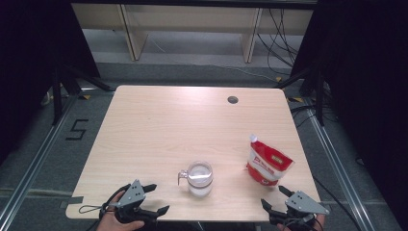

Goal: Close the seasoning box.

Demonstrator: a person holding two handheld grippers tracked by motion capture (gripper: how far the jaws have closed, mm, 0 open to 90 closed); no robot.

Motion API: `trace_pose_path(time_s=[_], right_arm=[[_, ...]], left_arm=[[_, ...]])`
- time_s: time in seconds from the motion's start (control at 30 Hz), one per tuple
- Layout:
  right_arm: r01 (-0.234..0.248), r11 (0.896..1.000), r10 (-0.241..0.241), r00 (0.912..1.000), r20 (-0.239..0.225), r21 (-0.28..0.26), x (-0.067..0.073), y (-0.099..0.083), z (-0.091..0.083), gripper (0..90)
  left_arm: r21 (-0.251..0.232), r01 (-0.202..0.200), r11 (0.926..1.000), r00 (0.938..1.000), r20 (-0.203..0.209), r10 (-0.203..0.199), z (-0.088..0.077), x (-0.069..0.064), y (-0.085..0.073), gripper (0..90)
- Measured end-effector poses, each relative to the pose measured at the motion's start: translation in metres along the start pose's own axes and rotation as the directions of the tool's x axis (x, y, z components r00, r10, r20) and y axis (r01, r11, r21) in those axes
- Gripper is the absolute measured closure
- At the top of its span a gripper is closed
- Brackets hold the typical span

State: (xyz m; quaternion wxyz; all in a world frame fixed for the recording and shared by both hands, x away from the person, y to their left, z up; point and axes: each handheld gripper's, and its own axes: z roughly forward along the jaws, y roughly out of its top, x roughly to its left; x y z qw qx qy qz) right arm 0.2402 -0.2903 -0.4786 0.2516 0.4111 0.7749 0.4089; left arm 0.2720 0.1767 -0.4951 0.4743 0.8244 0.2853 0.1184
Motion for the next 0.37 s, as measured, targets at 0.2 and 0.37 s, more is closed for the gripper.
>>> trace_pose_path(time_s=[0.2,0.37], right_arm=[[0.001,1.0,-0.001,1.0,0.005,0.004,-0.0006,-0.0002,-0.0001,25.3],[0.036,0.999,-0.036,0.9993,0.011,-0.019,-0.0029,-0.0003,0.0017,25.3]], left_arm=[[0.001,0.023,0.9997,0.9997,-0.004,-0.023,0.0013,-0.0022,-0.0007,16.8],[0.004,0.022,0.9998,0.9997,-0.006,-0.022,0.0009,-0.0011,-0.0007,16.8]])
